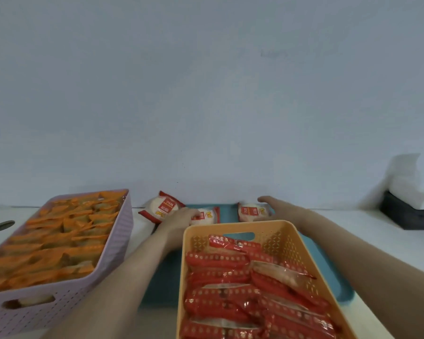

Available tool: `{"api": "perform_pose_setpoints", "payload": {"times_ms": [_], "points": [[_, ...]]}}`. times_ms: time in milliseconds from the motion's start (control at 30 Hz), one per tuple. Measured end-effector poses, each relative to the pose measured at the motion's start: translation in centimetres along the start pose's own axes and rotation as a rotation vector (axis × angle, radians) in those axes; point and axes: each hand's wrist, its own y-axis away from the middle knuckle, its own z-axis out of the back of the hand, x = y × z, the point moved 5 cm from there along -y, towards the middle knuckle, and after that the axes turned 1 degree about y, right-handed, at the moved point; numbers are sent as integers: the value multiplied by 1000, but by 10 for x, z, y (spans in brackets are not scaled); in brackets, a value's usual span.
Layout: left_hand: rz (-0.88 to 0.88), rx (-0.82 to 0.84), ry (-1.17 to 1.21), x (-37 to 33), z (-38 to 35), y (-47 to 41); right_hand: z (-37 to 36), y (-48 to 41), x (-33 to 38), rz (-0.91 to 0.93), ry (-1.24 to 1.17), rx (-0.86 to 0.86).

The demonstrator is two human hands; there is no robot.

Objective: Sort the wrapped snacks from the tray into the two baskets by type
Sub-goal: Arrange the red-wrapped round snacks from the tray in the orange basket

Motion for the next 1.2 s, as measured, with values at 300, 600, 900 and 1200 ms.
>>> {"api": "perform_pose_setpoints", "payload": {"times_ms": [300, 600, 900, 1200], "points": [[-19, -64, -87, 4, 2, -14, -10, -29, 1, 108, 271, -196], [-102, -433, 587, -27, 59, 44, 41, 27, 15, 245, -377, -609], [-328, -439, 712, -103, 64, 111, 30, 111, 71, 246, -1381, -87], [-458, -292, 259, -133, 42, 137, 39, 160, 69, 293, -572, -391]]}}
